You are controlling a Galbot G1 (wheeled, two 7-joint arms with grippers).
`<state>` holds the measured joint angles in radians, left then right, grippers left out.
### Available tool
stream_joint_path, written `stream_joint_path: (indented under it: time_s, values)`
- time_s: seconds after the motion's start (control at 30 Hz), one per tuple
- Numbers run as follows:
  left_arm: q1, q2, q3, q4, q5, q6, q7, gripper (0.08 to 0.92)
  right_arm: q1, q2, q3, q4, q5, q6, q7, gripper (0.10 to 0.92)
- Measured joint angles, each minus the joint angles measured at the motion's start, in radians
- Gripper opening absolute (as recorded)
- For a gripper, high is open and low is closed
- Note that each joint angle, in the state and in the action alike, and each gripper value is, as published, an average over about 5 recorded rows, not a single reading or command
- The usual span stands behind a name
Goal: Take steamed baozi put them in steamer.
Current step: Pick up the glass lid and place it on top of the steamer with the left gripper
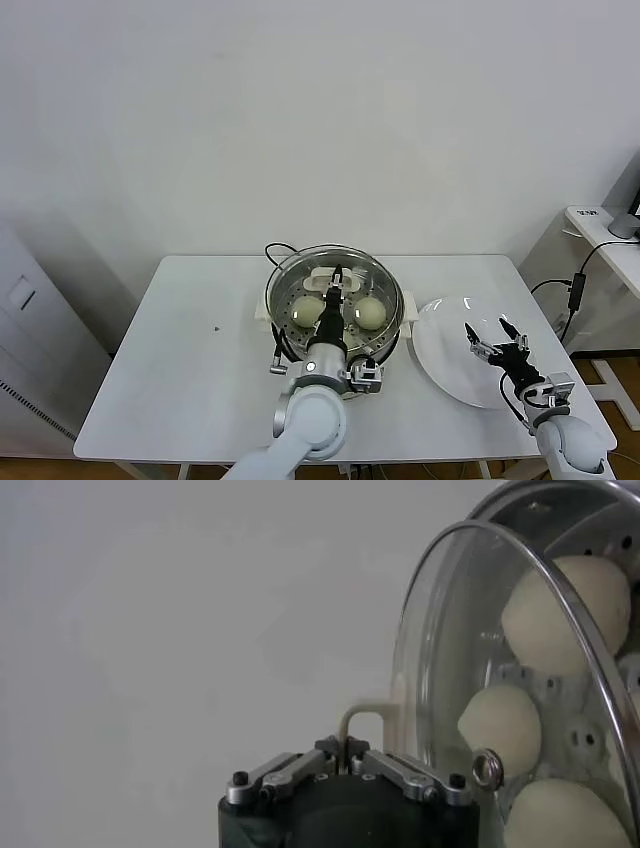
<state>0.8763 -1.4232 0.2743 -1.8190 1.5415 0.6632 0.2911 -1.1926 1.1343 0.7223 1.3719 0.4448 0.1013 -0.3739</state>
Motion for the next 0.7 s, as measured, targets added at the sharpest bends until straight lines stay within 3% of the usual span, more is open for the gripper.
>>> stream_joint_path:
  time_s: [0.7]
  values:
    - [0.017, -0.061, -0.015, 0.062, 0.026, -0.008, -0.013, 0.110, -0.001, 0.002, 0.005, -0.009, -0.001, 0.003, -0.007, 0.823]
